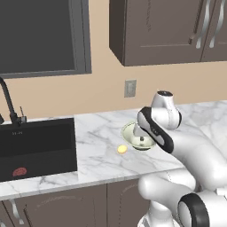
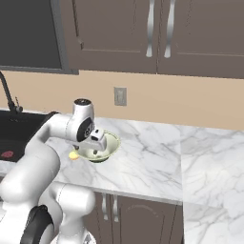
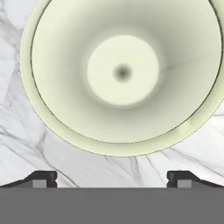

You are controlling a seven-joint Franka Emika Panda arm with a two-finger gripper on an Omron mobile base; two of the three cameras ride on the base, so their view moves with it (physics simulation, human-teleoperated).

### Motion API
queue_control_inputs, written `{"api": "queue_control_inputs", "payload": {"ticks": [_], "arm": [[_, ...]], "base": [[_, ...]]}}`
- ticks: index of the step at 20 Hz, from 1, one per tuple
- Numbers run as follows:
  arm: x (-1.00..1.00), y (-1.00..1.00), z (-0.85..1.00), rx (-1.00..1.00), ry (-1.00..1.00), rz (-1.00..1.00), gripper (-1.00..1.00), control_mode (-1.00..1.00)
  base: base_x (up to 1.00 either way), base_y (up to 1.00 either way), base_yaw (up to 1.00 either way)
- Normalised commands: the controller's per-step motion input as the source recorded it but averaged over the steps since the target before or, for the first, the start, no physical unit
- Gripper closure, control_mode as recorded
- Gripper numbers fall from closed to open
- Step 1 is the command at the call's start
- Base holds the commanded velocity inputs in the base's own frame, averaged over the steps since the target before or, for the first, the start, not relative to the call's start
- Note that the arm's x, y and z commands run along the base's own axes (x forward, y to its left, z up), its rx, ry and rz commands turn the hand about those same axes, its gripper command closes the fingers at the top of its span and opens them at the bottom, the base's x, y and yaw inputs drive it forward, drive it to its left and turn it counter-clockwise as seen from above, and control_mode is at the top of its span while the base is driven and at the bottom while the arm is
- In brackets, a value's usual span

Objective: Gather the eggs and milk located in the vicinity of the sink area and place them right next to the bowl.

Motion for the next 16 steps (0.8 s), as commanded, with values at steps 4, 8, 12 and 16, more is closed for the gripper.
{"api": "queue_control_inputs", "payload": {"ticks": [4, 8, 12, 16], "arm": [[0.0, 0.0, 0.0, 0.0, 0.0, 0.0, -1.0, -1.0], [0.0, 0.0, 0.0, 0.0, 0.0, 0.0, -1.0, 1.0], [0.0, 0.0, 0.0, 0.0, 0.0, 0.0, -1.0, 1.0], [0.0, 0.0, 0.0, 0.0, 0.0, 0.0, -1.0, 1.0]], "base": [[0.0, 0.0, 0.0], [0.0, 0.0, 0.0], [-0.95, 0.21, 0.03], [-0.47, 0.3, 0.02]]}}
